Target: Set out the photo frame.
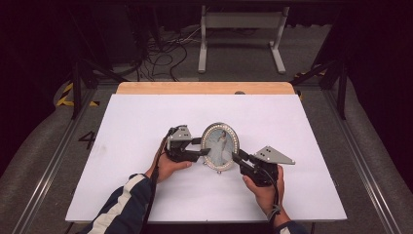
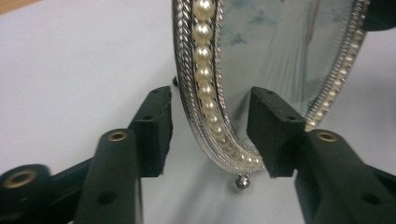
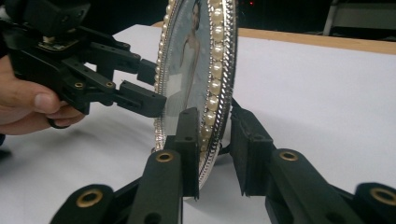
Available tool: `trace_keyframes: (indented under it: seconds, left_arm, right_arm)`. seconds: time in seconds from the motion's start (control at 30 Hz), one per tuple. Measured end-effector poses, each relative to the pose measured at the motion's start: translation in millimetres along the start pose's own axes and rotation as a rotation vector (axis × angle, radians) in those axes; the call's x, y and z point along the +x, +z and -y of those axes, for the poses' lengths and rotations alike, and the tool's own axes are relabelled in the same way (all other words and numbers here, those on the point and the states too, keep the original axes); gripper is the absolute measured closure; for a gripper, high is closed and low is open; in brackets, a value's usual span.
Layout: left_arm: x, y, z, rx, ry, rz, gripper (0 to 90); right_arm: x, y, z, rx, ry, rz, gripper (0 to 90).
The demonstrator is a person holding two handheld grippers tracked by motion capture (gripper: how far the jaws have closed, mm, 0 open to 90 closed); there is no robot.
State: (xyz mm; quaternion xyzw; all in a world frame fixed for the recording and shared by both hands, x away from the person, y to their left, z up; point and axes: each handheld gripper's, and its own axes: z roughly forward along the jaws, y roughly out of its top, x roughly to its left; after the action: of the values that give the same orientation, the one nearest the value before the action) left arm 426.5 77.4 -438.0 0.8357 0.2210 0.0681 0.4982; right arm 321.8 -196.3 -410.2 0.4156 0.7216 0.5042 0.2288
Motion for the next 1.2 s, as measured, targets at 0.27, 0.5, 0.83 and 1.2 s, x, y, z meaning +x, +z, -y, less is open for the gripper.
trace_keyframes:
  seconds: [0.27, 0.5, 0.83, 1.2]
  left_arm:
    - [-1.7, 4.1, -0.3, 0.001, 0.010, 0.050, 50.2]
    - [-3.9, -2.6, -1.1, 0.019, 0.031, 0.039, 58.2]
    - [-7.6, -10.2, 3.1, 0.038, 0.055, 0.007, 63.2]
    - [-11.9, -12.7, 11.6, 0.033, 0.026, -0.025, 63.4]
  right_arm:
    - [4.2, -1.2, -1.0, -0.007, -0.016, 0.013, 77.8]
    - [1.2, 0.8, -0.6, 0.005, 0.003, 0.020, 77.1]
    - [-2.1, 8.7, -2.4, 0.007, 0.012, 0.021, 76.8]
    - [-2.0, 14.3, -7.0, 0.003, -0.009, 0.010, 76.8]
